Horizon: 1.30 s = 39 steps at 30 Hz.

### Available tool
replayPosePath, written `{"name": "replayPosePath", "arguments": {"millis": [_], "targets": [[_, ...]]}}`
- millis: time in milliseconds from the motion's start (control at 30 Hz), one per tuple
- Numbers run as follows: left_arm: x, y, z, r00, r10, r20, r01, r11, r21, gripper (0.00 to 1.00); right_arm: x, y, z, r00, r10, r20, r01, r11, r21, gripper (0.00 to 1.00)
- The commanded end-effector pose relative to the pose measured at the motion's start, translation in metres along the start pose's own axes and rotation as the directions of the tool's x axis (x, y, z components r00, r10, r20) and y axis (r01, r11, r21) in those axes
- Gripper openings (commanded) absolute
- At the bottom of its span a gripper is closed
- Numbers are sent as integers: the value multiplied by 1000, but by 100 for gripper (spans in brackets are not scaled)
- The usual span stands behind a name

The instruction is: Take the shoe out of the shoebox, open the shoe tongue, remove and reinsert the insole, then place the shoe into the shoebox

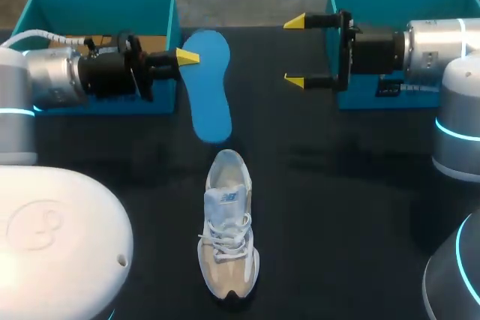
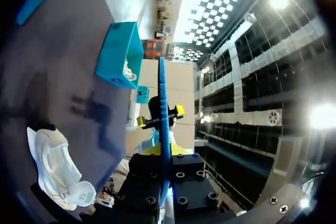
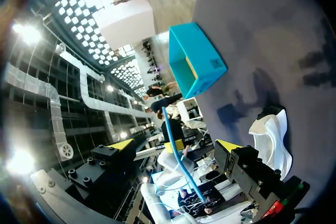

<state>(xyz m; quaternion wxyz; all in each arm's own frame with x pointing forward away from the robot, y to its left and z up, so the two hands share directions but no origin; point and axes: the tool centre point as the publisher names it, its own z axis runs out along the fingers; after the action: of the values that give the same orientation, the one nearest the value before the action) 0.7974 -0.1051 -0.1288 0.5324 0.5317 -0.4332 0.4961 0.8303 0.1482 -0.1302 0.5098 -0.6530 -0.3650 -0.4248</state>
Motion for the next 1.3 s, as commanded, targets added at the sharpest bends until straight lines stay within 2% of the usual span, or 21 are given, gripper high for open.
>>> {"name": "replayPosePath", "arguments": {"millis": [33,467,967,1133,1300], "targets": [[-1,-8,-6,1000,14,10,-13,1000,-27,0,0,-1,0,1000,1,4,-1,1000,-3,100],[-3,-19,-9,998,56,19,-56,998,-15,0,0,-1,0,1000,1,4,-1,1000,-3,100],[-3,-19,-9,998,56,19,-56,998,-15,0,0,-1,0,1000,1,4,-1,1000,-3,100],[-3,-19,-9,998,56,19,-56,998,-15,0,21,-8,7,983,-71,170,72,997,-3,100],[-3,-19,-9,998,56,19,-56,998,-15,0,36,-15,11,942,-117,316,122,993,7,100]]}}
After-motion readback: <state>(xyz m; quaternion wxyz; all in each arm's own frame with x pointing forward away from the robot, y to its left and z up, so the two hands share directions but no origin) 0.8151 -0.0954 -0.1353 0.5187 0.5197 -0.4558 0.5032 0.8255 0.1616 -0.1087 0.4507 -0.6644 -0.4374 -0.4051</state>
